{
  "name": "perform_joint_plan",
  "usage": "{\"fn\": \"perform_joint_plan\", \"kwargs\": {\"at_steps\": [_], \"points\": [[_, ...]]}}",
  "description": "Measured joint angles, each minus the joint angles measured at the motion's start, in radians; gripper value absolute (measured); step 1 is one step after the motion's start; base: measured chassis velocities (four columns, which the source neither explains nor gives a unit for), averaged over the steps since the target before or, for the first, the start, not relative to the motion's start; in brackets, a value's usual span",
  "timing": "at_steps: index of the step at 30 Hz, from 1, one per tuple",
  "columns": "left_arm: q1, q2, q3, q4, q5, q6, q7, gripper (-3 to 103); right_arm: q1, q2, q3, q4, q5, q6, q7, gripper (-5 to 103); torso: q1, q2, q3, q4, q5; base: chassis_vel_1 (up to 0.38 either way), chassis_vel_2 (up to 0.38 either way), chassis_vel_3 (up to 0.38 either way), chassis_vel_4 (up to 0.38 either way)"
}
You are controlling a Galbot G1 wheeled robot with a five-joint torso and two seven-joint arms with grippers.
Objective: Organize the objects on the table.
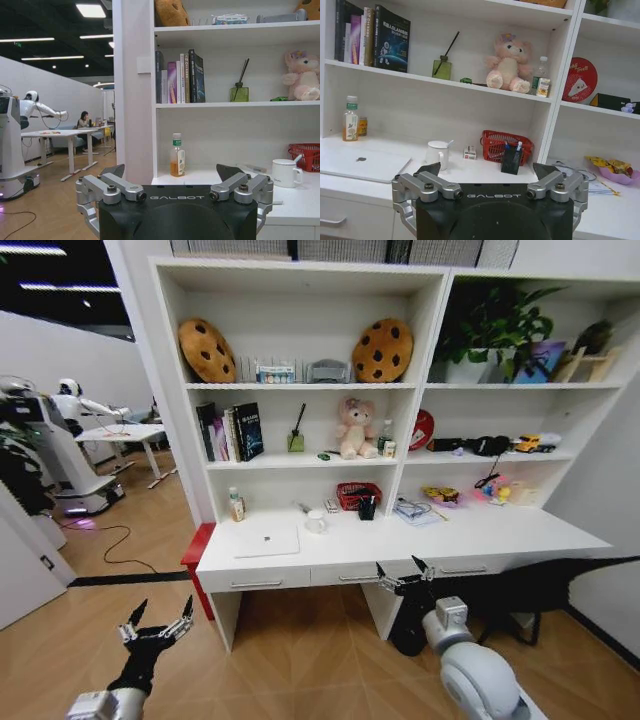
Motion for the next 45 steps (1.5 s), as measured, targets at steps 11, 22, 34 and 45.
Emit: {"fn": "perform_joint_plan", "kwargs": {"at_steps": [11, 22, 34, 45], "points": [[0.0, 0.0, 0.0, 0.0, 0.0, 0.0, 0.0, 100, -0.024, 0.01, 0.0, 0.01, -0.026, 0.025, -0.001, 100, 0.0, 0.0, 0.0, -0.0003, 0.0003, 0.196, -0.202, -0.203, 0.189], [0.0, 0.0, 0.0, 0.0, 0.0, 0.0, 0.0, 100, -0.051, 0.028, 0.002, 0.009, -0.05, 0.073, 0.0, 100, 0.001, 0.0, 0.0, -0.0001, 0.0002, 0.022, -0.015, -0.021, 0.028], [0.0, 0.0, 0.0, 0.0, 0.0, 0.0, 0.0, 100, -0.063, 0.061, 0.005, 0.027, -0.081, 0.096, 0.014, 100, 0.0, 0.0, 0.0, -0.0001, 0.0003, 0.0, 0.0, 0.0, 0.0], [0.0, 0.0, 0.0, 0.0, 0.0, 0.0, 0.0, 100, -0.063, 0.061, 0.006, 0.027, -0.081, 0.093, 0.015, 100, 0.0, 0.0, 0.0, -0.0001, 0.0003, 0.0, 0.0, 0.0, 0.0]]}}
